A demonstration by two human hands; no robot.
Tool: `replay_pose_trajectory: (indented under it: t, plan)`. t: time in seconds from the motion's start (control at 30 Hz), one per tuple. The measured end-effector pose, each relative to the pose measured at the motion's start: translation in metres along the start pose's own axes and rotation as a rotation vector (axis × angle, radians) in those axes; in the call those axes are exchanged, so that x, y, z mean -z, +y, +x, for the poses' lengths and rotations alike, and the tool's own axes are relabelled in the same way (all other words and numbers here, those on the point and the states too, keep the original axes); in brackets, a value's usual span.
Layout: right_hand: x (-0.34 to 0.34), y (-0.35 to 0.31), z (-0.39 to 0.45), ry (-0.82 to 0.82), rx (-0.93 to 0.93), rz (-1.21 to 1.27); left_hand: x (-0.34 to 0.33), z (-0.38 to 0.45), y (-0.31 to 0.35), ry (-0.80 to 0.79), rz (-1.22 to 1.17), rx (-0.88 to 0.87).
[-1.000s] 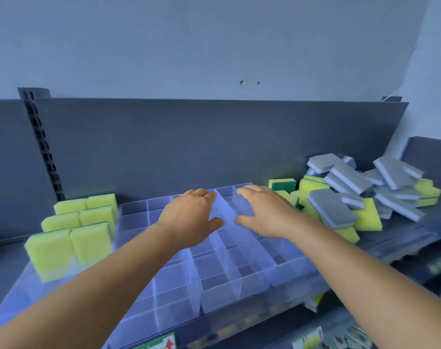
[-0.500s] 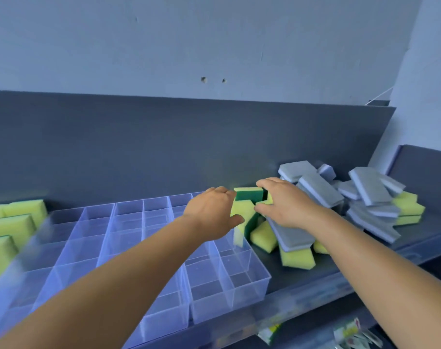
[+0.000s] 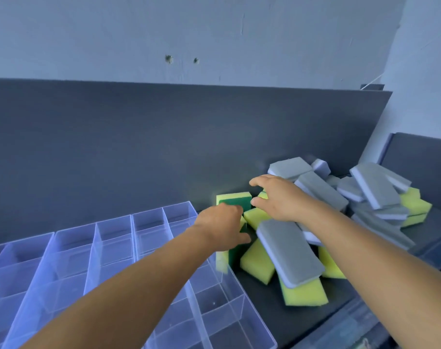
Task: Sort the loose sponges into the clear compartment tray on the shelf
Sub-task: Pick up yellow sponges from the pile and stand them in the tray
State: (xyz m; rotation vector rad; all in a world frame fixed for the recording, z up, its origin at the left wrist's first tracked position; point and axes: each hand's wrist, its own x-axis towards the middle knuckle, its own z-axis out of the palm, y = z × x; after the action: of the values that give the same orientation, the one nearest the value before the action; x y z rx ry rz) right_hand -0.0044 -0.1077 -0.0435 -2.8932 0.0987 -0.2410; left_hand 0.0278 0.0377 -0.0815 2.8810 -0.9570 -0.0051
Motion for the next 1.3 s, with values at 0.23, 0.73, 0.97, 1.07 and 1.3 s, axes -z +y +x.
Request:
replay_pose_trajectory:
  t: [0.23,0.73,0.97,1.07,1.3]
  plan:
    - [-0.010,0.013,0.037,-0.050,0.012,0.032,0.011,0.015,-0.004,0.074,-0.124,0.019]
    - [-0.037,0.017,0.096,-0.285,0.267,-0.208,0.038,0.009,-0.028,0.292,-0.070,0.202]
    - [-0.026,0.022,0.098,-0.172,0.290,-0.161,0.047,0.002,-0.031,0.040,-0.141,0.167]
    - [-0.009,0.024,0.100,-0.064,0.263,-0.037,0.055,-0.004,-0.031,-0.005,-0.131,0.186]
    - [0.013,-0.002,0.073,-0.023,0.350,0.224,0.065,-0.021,-0.027,0.215,0.060,0.368]
